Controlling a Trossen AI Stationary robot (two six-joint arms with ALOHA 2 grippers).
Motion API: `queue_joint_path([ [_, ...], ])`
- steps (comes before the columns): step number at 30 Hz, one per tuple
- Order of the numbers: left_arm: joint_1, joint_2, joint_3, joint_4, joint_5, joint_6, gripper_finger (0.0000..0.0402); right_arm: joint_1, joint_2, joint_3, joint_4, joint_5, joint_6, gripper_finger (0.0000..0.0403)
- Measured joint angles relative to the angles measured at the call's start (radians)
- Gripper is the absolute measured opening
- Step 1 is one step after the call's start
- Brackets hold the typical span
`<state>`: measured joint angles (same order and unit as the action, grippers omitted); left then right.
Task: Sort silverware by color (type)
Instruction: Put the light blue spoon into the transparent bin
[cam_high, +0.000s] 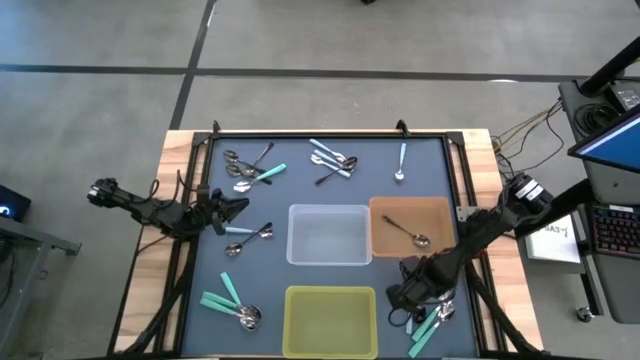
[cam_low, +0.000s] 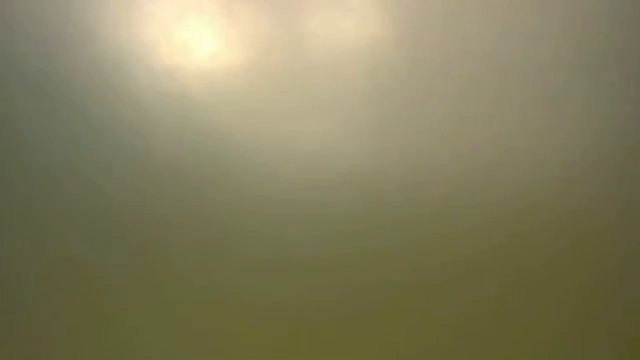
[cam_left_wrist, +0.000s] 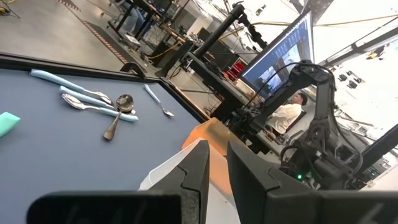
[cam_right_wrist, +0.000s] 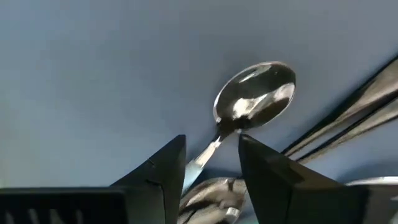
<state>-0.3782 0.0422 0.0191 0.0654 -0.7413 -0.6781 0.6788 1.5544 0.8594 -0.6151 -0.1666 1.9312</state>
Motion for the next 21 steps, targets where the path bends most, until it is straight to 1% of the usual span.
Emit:
queue_joint_path([
  [7, 0.000, 0.000, 0.000, 0.000, 0.000, 0.000, 0.0040, 0.006, 0.062, 0.003, -0.002, -0.001, -0.057, 0.0118],
  [10, 0.000, 0.000, 0.000, 0.000, 0.000, 0.000, 0.0040, 0.006, 0.078, 0.002, -0.003, -0.001, -0.067, 0.0098],
  [18, 0.000, 0.000, 0.000, 0.000, 0.000, 0.000, 0.0040, 0.007, 0.074, -0.001, -0.004, 0.005, -0.066, 0.0026],
  [21, 0.000, 0.000, 0.000, 0.000, 0.000, 0.000, 0.0040, 0.007, 0.055, -0.001, 0.001, 0.008, -0.074, 0.0013],
])
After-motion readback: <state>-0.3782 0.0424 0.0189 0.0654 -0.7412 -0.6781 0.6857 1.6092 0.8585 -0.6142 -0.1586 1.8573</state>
